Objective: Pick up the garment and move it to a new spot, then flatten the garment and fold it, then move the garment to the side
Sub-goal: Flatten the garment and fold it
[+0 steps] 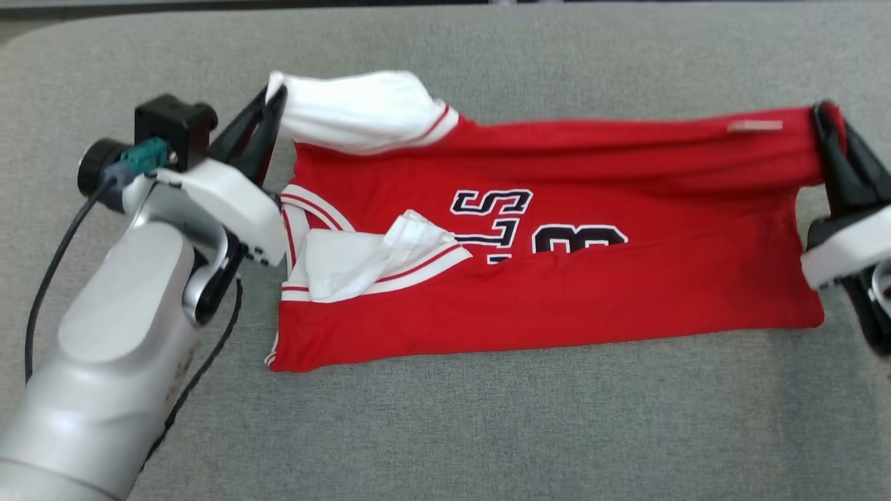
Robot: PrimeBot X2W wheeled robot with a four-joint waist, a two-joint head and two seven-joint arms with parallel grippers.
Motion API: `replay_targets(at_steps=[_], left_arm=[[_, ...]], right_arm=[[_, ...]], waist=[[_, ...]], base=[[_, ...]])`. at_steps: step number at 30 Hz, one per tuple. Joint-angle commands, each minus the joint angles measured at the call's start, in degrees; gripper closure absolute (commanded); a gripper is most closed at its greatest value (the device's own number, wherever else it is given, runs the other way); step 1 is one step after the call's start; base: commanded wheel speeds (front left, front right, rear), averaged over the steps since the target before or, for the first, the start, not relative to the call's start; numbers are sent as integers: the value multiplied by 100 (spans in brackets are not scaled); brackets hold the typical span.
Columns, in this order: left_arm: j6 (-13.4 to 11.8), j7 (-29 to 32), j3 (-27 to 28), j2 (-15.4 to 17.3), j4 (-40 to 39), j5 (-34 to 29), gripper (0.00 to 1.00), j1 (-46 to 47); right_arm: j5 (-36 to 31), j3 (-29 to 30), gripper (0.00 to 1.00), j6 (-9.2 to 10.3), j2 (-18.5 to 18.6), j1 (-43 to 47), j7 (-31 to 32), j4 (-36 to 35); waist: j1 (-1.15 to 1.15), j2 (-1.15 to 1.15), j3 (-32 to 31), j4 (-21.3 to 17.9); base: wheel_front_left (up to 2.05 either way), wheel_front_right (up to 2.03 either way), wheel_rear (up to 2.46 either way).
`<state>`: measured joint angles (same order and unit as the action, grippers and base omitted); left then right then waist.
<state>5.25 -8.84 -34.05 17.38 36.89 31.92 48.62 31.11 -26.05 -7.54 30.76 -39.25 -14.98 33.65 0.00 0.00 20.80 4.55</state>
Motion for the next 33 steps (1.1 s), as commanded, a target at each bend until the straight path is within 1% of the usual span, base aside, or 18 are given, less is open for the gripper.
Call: replay_targets(at_steps=[1,4,9,13,17,20,23,26,29,30,31,32,33], left_arm=[[-30,-5,16,80,-127,52,100,-163],[-109,69,-2,238,-520,110,100,-571],[-245,372,-124,567,-1325,158,100,-1329],[-328,721,-295,852,-1953,167,100,-1924],[-455,1039,-454,1094,-2452,170,100,-2408],[-538,1254,-601,1226,-2664,119,100,-2702],[-534,1535,-760,1282,-2740,191,100,-2931],[-575,1711,-870,1329,-2733,109,100,-2986],[-605,1867,-1011,1294,-2679,64,100,-3055],[-623,1875,-1027,1270,-2652,53,100,-3047],[-634,1913,-1053,1259,-2597,42,100,-3047],[-630,1939,-1095,1255,-2544,21,96,-3038],[-614,1955,-1126,1248,-2513,-12,15,-3016]], right_arm=[[-59,66,100,11,6,187,-24,-56],[-58,162,100,11,5,561,-19,-84],[41,89,100,11,0,1044,-19,9],[245,-107,100,11,28,1346,-19,171],[551,-459,100,11,108,1585,31,252],[754,-694,100,11,224,1690,134,277],[929,-856,100,11,306,1732,196,294],[1035,-956,100,11,335,1730,263,311],[1137,-1093,100,11,375,1668,340,348],[1177,-1124,35,11,374,1641,312,340],[1285,-1151,0,11,345,1652,392,377],[1309,-1242,0,11,355,1662,450,358],[1372,-1305,0,11,374,1666,505,335]], waist=[[0,0,-167,24],[0,0,-366,49],[0,0,-702,94],[0,0,-933,134],[0,0,-1120,146],[0,0,-1216,127],[0,0,-1273,93],[0,0,-1289,74],[0,0,-1304,54],[0,0,-1310,48],[0,0,-1319,43],[0,0,-1326,41],[0,0,-1336,38]], base=[[0,0,0],[0,0,0],[0,0,0],[0,0,0],[0,0,0],[0,0,0],[0,0,0],[0,0,0],[0,0,0],[0,0,0],[0,0,0],[0,0,0],[0,0,0]])
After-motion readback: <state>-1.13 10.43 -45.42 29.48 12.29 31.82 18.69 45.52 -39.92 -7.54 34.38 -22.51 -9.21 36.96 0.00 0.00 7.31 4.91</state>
